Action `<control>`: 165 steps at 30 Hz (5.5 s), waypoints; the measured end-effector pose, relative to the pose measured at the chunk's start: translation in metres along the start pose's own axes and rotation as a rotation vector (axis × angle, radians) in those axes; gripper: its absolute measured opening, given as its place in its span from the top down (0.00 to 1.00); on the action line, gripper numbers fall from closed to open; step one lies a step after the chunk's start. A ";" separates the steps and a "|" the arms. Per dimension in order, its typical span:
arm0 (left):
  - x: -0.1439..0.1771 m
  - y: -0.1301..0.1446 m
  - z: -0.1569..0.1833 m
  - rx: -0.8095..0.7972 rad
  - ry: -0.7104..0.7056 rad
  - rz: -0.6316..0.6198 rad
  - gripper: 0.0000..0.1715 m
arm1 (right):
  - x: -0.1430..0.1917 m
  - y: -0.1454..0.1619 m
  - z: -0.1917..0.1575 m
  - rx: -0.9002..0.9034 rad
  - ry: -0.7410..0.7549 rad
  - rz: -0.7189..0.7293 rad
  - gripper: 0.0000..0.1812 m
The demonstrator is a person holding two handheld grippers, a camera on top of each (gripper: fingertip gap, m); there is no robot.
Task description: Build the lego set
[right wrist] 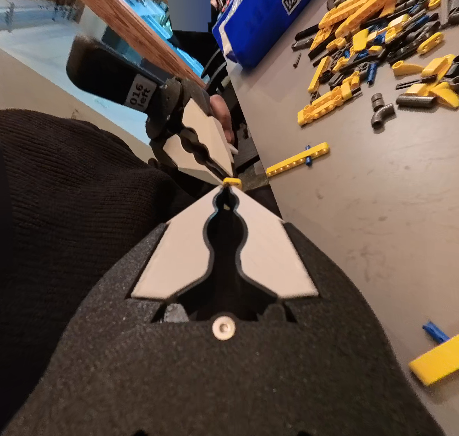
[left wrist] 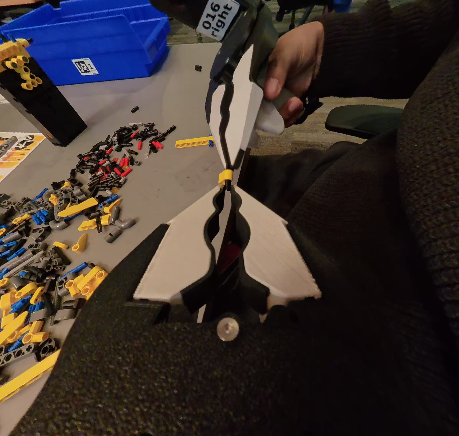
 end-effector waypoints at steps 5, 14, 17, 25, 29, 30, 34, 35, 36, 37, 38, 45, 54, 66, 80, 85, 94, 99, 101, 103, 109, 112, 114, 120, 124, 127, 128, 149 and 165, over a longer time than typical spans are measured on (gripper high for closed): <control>-0.001 0.001 -0.001 0.004 -0.001 -0.007 0.98 | -0.006 0.002 -0.001 0.075 0.025 -0.063 1.00; 0.000 0.003 0.000 -0.008 0.010 -0.020 0.98 | -0.001 0.001 0.002 0.094 0.052 -0.072 0.97; -0.001 0.004 0.001 -0.018 0.008 -0.030 0.98 | -0.002 0.002 0.002 0.090 0.049 -0.075 0.96; -0.002 0.007 0.002 -0.028 0.015 -0.055 0.98 | 0.000 0.004 0.000 0.078 0.024 -0.094 0.95; -0.004 0.011 0.002 -0.031 0.020 -0.065 0.98 | -0.002 0.004 0.002 0.079 0.024 -0.098 0.95; -0.004 0.010 0.002 -0.036 0.020 -0.063 0.98 | -0.003 0.005 0.002 0.076 0.023 -0.101 0.95; -0.004 0.010 0.002 -0.042 0.012 -0.066 0.98 | -0.004 0.005 0.003 0.091 0.013 -0.114 0.99; -0.003 0.009 0.001 -0.037 0.004 -0.055 0.98 | -0.004 0.004 0.003 0.095 0.013 -0.113 0.99; -0.002 0.008 -0.002 -0.019 -0.020 -0.039 0.97 | -0.004 0.002 0.004 0.101 0.023 -0.106 0.99; -0.001 0.009 -0.007 0.014 -0.054 -0.033 0.94 | -0.003 0.000 0.006 0.109 0.039 -0.099 0.99; 0.002 0.011 -0.015 0.060 -0.105 -0.041 0.89 | -0.003 -0.002 0.007 0.125 0.062 -0.095 0.99; 0.009 0.030 -0.046 0.484 -0.214 -0.107 0.84 | -0.017 -0.006 0.025 0.408 0.396 -0.162 0.99; -0.003 0.046 -0.048 0.395 -0.327 -0.259 0.86 | -0.045 0.015 0.039 0.565 0.576 -0.331 0.99; -0.004 0.047 -0.047 0.419 -0.247 -0.234 0.91 | -0.048 0.014 0.042 0.609 0.595 -0.320 0.99; -0.003 0.047 -0.048 0.399 -0.233 -0.228 0.92 | -0.047 0.011 0.046 0.582 0.509 -0.328 0.99; -0.002 0.047 -0.049 0.398 -0.219 -0.228 0.92 | -0.047 0.010 0.046 0.619 0.500 -0.345 0.99; -0.002 0.048 -0.049 0.393 -0.216 -0.233 0.92 | -0.047 0.009 0.047 0.563 0.459 -0.336 0.99; -0.002 0.048 -0.049 0.401 -0.201 -0.237 0.92 | -0.046 0.008 0.050 0.456 0.435 -0.339 0.99; -0.001 0.048 -0.049 0.412 -0.192 -0.233 0.93 | -0.045 0.007 0.051 0.396 0.404 -0.344 0.99; -0.001 0.047 -0.050 0.417 -0.192 -0.226 0.93 | -0.045 0.005 0.052 0.353 0.381 -0.349 0.99; 0.000 0.047 -0.052 0.479 -0.167 -0.202 0.93 | -0.046 0.004 0.052 0.373 0.375 -0.401 0.99; 0.002 0.046 -0.055 0.583 -0.128 -0.181 0.93 | -0.049 0.003 0.049 0.478 0.425 -0.469 0.99; 0.003 0.047 -0.056 0.613 -0.118 -0.178 0.93 | -0.051 0.003 0.048 0.528 0.461 -0.489 0.99; 0.000 0.047 -0.054 0.542 -0.166 -0.223 0.94 | -0.050 0.005 0.047 0.560 0.466 -0.452 0.99; 0.001 0.047 -0.054 0.559 -0.153 -0.207 0.94 | -0.050 0.006 0.047 0.552 0.464 -0.424 0.99; 0.001 0.047 -0.055 0.567 -0.146 -0.205 0.94 | -0.050 0.006 0.047 0.570 0.468 -0.433 0.99; 0.001 0.047 -0.055 0.561 -0.151 -0.209 0.94 | -0.051 0.005 0.047 0.574 0.470 -0.440 0.99; -0.002 0.047 -0.052 0.479 -0.223 -0.231 0.94 | -0.050 0.005 0.048 0.587 0.446 -0.447 0.99; -0.001 0.048 -0.052 0.456 -0.210 -0.224 0.94 | -0.053 0.003 0.047 0.585 0.471 -0.477 1.00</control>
Point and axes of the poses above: each gripper's, where its closed fingertips meet, x back along the fingers, y out of its underside, z = x × y across the jaws, the point moved 5 cm from there along x, back along the fingers, and after that the axes turned 9 degrees about x, right-handed, at the moved point
